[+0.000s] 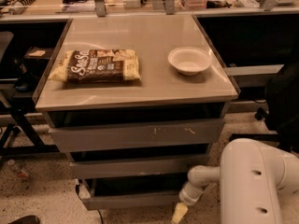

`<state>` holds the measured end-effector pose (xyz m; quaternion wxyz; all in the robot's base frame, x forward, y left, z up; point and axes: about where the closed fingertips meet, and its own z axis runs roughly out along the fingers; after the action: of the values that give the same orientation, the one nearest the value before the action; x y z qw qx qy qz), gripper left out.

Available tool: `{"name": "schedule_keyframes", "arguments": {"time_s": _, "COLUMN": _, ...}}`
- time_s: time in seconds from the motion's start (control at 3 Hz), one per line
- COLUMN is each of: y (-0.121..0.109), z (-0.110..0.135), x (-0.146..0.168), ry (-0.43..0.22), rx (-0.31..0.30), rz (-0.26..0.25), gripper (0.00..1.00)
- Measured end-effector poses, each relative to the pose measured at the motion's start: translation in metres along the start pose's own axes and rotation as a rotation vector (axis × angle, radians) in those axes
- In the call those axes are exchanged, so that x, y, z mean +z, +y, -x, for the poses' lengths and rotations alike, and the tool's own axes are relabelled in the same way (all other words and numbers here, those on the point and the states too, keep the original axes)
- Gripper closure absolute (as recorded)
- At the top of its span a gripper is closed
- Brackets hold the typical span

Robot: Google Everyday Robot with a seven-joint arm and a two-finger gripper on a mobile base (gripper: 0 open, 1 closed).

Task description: Open bottom drawer

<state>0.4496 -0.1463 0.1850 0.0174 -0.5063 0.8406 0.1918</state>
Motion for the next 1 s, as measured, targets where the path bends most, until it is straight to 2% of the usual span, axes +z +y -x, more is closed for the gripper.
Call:
{"name": "schedule_keyframes", "arguments": {"time_s": 0.33, "y": 0.043, "z": -0.030, "x": -0.015, "ry": 0.024, "rx": 0.026, "rz": 0.057, "gripper": 0.00}}
{"name": "schedule_keyframes", "arguments": {"time_s": 0.67, "y": 0.040, "z": -0.028, "x": -0.009, "ry": 0.017, "rx": 0.013, "rz": 0.061, "gripper": 0.00}}
{"name": "schedule_keyframes", "arguments": {"time_s": 1.0, "y": 0.036, "z": -0.029, "x": 0.003, "ry": 0.042, "rx": 0.005, "rz": 0.078, "gripper": 0.00}}
